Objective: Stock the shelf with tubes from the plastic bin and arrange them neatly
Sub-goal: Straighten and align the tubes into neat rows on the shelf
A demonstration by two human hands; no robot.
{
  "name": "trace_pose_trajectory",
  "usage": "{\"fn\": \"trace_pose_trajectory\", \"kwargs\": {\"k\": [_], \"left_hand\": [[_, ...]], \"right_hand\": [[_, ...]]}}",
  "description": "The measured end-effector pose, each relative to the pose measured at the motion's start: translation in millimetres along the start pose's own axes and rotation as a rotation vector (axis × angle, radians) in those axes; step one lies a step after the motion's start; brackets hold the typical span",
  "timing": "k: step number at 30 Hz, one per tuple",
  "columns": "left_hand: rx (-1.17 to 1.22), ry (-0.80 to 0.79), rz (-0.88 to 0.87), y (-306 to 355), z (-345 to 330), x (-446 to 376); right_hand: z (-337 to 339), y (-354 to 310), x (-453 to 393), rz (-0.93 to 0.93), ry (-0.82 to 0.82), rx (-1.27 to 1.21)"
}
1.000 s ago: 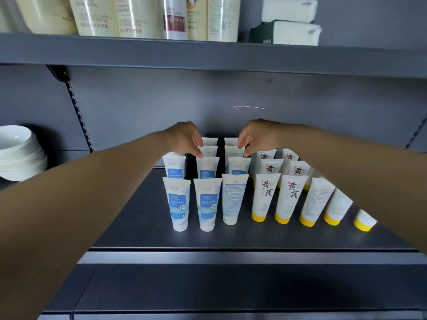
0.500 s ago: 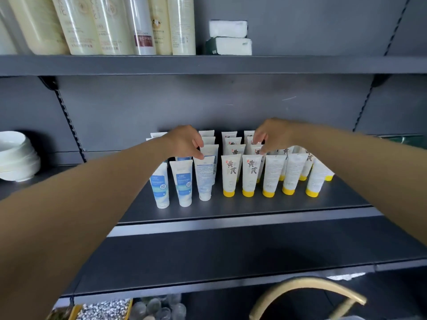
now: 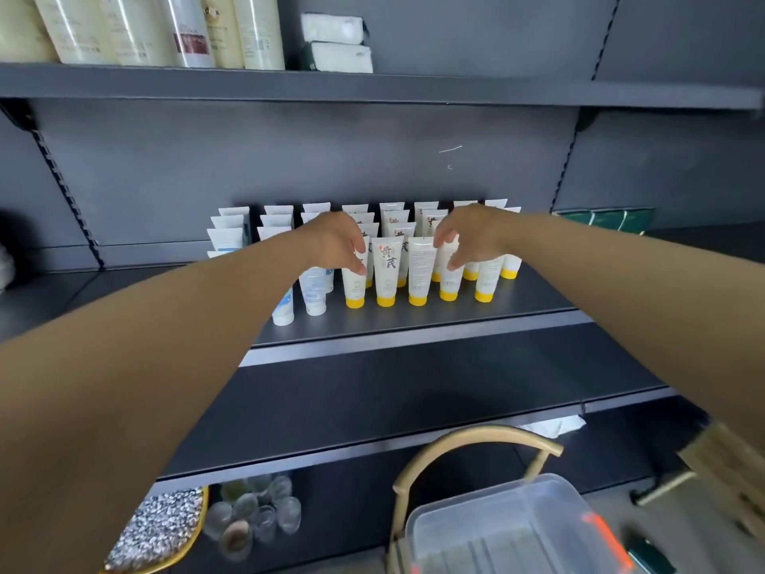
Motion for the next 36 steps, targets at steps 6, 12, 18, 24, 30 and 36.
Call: {"fn": "trace_pose_trajectory", "kwargs": {"k": [6, 12, 18, 24, 30, 36], "left_hand": [[-0.013, -0.001, -0.04, 30.2, -9.2, -12.4], [-0.005, -0.032, -0.084, 64.8, -25.4, -37.0], [0.014, -0.023, -0.078, 95.0, -43.0, -75.1], [0.027, 0.003, -0.006, 109.2, -63.1, -123.9], [-0.018, 0.043, 0.075, 112.1, -78.2, -173.3], [-0.041, 0.057, 0.129, 104.9, -97.0, -204.1]], "right_hand": [[1.4, 28.4, 11.6, -0.031, 0.008, 0.01], [3.1, 69.5, 16.8, -0.059, 0.008, 0.011], [0.6, 119.2, -4.9, -0.063, -0.017, 0.037], [2.3, 166.7, -44.2, -0.016, -0.034, 0.064], [-4.2, 193.4, -94.4, 0.084, -0.049, 0.052], [-24.6, 189.4, -133.6, 0.2, -0.055, 0.039]]}}
Point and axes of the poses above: each hand's wrist, its own x-axis away from the middle knuckle, its own z-axis out of the back of the hand, y = z × x, the point moved 7 cm from there along -x, towards the middle knuckle, and after that the axes turned 10 degrees about -z, right-handed, at the moved point
